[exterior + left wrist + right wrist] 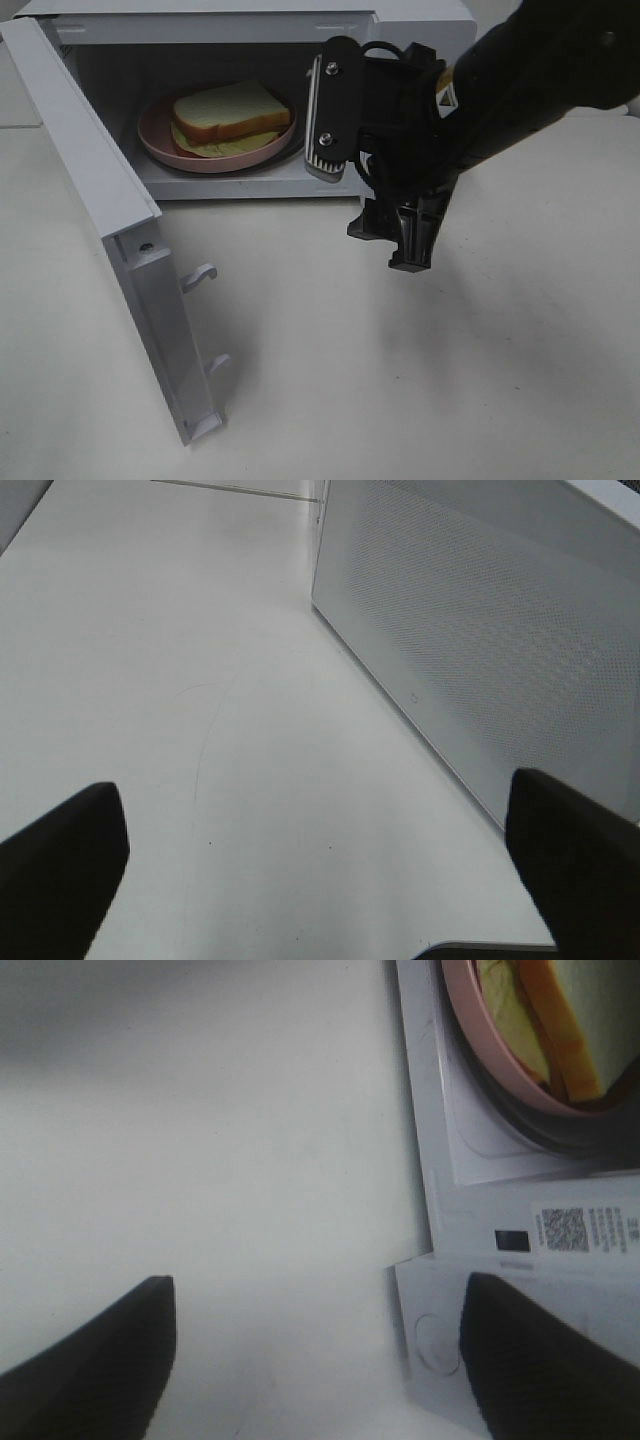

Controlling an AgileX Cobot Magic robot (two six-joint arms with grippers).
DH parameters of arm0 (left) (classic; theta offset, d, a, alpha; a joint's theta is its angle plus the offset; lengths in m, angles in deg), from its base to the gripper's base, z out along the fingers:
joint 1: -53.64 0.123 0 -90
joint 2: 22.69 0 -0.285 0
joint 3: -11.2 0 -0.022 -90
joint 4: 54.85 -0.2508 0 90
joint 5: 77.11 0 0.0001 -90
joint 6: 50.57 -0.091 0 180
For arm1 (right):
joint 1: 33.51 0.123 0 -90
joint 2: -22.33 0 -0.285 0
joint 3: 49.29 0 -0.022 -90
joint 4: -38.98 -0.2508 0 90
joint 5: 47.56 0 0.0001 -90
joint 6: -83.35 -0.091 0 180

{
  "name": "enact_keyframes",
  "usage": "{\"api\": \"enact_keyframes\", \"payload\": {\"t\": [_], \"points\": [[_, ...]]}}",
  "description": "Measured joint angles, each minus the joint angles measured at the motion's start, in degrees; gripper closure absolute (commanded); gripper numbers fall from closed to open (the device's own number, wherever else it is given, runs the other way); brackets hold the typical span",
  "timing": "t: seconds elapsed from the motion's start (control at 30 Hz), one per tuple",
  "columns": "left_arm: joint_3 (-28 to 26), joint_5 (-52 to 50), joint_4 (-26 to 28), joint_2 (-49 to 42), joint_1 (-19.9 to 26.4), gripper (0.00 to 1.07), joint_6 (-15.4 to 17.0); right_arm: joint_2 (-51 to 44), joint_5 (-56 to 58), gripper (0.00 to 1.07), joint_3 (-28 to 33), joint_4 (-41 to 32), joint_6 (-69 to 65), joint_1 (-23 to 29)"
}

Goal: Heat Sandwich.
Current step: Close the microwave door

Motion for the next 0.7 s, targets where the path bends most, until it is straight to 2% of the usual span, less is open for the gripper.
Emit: {"api": "enact_keyframes", "payload": {"t": [0.07,0.2,0.33,0.37,0.53,0.7], "points": [[0.00,0.00,0.00,0.00,0.00,0.10,0.00,-0.86,0.34,0.31,0.63,0.00,-1.15,0.00],[0.00,0.00,0.00,0.00,0.00,0.10,0.00,-6.99,4.93,0.31,4.18,0.00,-13.06,0.00],[0.00,0.00,0.00,0.00,0.00,0.10,0.00,-9.45,8.59,0.31,4.64,-0.06,-20.80,0.00],[0.00,0.00,0.00,0.00,0.00,0.10,0.00,-11.00,11.52,0.31,4.76,-0.06,-26.99,0.00],[0.00,0.00,0.00,0.00,0.00,0.10,0.00,-14.15,20.80,0.31,4.76,-0.06,-37.47,0.00],[0.00,0.00,0.00,0.00,0.00,0.10,0.00,-17.07,29.39,0.31,4.76,-0.17,-42.34,0.00]]}}
